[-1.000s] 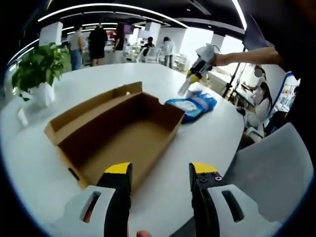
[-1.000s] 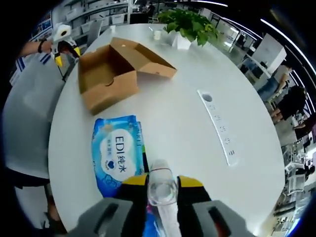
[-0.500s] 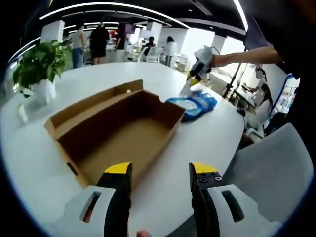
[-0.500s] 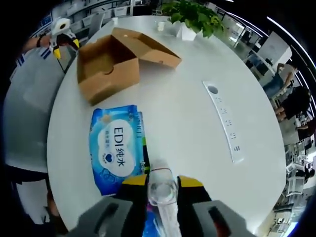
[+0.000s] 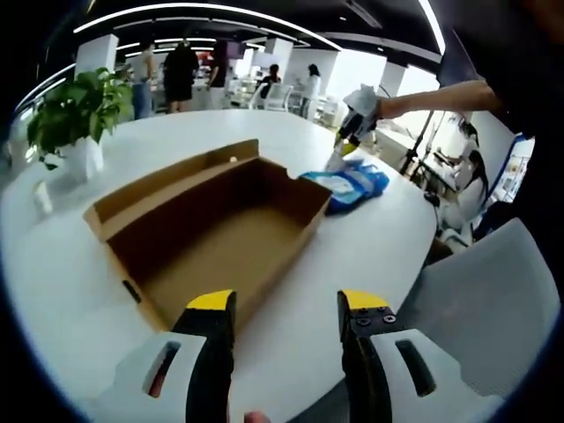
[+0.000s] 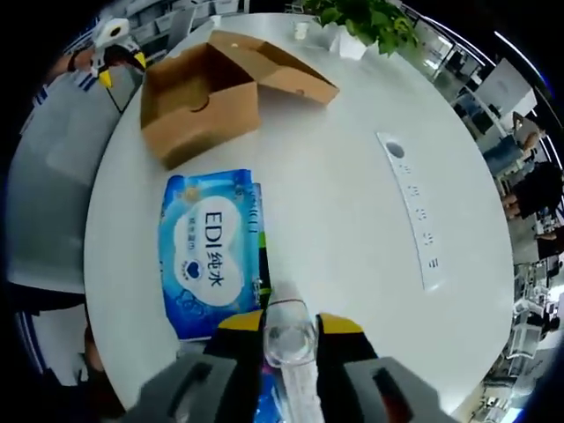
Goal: Operate the shoe box by opening the lid, removing the specified soft item, and placing it in the target area until the item is outside and the box remains undamaged.
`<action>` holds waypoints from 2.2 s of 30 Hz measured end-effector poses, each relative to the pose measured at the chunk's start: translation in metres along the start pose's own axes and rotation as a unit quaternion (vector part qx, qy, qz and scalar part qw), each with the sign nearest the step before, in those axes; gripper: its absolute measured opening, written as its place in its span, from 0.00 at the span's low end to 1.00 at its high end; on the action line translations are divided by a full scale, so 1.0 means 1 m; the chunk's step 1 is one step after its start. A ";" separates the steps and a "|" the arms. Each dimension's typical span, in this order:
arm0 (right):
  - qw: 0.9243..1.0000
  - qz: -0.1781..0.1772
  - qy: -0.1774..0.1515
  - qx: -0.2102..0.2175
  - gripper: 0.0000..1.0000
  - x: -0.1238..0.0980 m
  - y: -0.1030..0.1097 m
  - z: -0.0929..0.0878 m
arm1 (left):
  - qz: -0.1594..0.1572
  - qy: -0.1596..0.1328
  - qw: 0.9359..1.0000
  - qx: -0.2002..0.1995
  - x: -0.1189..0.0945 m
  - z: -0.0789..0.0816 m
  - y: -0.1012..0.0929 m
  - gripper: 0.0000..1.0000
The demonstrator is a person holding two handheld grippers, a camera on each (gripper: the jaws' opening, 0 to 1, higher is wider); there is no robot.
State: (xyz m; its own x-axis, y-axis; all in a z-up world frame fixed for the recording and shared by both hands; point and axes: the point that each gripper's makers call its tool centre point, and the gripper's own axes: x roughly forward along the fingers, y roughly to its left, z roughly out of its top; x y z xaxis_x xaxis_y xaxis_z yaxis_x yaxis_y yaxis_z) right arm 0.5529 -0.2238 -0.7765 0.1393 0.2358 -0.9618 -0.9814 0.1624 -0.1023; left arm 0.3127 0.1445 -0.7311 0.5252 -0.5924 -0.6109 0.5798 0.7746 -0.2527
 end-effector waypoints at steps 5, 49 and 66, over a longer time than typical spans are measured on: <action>1.000 0.005 0.004 -0.005 0.18 0.002 -0.004 0.003 | -0.001 0.001 1.000 0.000 0.002 0.000 -0.001 0.47; 0.998 0.012 0.029 -0.055 0.24 0.008 -0.008 0.001 | 0.001 0.003 1.000 -0.003 -0.001 -0.004 0.000 0.47; 1.000 -0.002 0.018 -0.024 0.31 -0.006 -0.013 -0.005 | 0.000 0.001 1.000 -0.001 -0.002 -0.002 -0.001 0.47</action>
State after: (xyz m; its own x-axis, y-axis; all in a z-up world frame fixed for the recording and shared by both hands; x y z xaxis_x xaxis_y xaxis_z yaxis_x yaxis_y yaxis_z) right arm 0.5647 -0.2318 -0.7707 0.1400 0.1995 -0.9698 -0.9861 0.1166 -0.1184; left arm 0.3101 0.1456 -0.7310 0.5241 -0.5928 -0.6115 0.5784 0.7748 -0.2553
